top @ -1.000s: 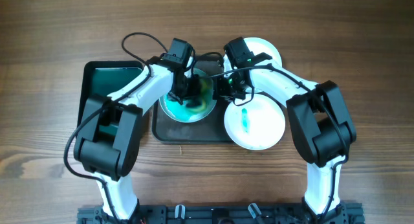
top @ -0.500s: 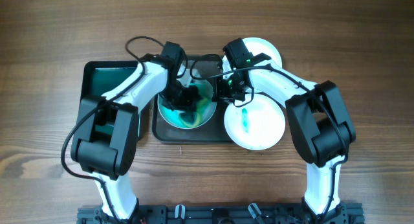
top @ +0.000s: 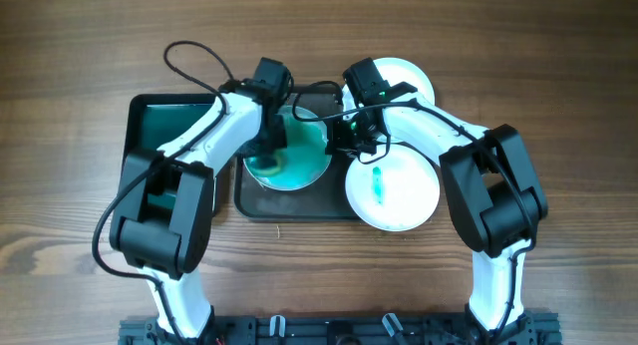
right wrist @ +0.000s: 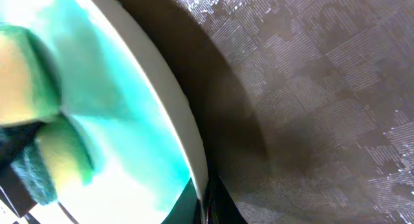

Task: Clean dirty plates on tray and stack at the side
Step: 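Scrub the held plate with the sponge in the left gripper, then carry the cleaned plate right and set it on the table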

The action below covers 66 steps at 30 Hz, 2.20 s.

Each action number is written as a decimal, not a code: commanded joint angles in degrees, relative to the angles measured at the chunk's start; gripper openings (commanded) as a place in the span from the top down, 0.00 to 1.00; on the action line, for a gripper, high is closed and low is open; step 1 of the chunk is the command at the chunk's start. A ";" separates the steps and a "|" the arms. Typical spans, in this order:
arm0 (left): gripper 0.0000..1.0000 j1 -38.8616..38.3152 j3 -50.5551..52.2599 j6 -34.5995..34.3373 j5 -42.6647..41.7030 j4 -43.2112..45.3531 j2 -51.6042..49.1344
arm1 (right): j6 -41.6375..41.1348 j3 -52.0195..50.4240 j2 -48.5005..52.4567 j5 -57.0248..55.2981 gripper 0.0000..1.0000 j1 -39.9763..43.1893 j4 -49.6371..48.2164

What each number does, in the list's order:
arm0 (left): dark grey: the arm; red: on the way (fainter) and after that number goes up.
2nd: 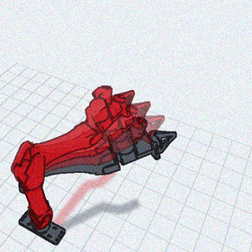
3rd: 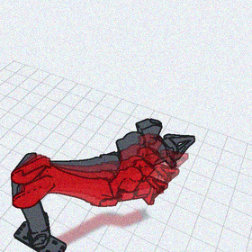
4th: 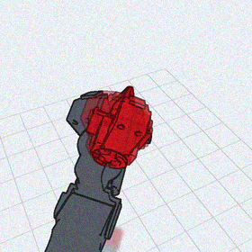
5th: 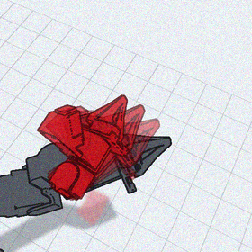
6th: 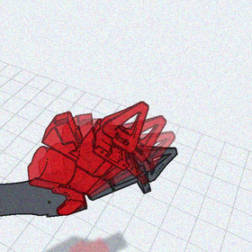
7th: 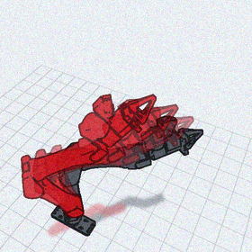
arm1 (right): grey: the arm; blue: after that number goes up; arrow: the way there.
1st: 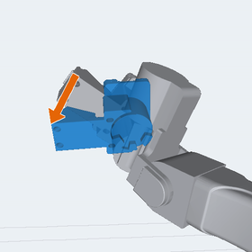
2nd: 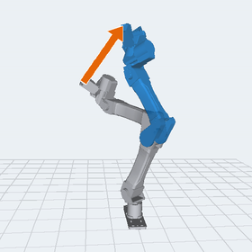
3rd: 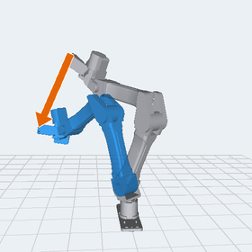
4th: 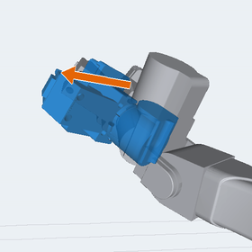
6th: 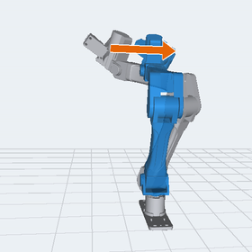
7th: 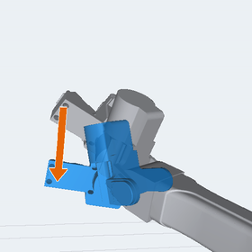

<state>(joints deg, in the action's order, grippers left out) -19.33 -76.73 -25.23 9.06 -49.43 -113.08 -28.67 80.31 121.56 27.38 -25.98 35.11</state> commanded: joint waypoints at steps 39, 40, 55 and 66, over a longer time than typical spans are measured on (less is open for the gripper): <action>0.96 21.33 -24.74 3.37 -3.72 -25.40 0.90 | 25.83 0.48 -20.76 -112.10 0.96 -36.09 -5.99; 0.96 21.31 -24.74 3.34 -3.72 -25.42 0.90 | 25.68 0.46 -20.74 -112.08 0.96 -36.11 -5.99; 0.96 20.37 -24.74 3.39 -10.12 -25.81 0.90 | 8.09 0.33 -20.98 -43.19 0.96 -20.35 5.40; 0.96 6.38 -24.74 4.02 -10.08 -25.00 0.90 | 13.35 0.24 -22.25 -9.16 0.96 29.49 17.16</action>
<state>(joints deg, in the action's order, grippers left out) -10.41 -100.38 -21.32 -0.16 -75.18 -113.36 -17.82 80.51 101.56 15.11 -6.33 50.37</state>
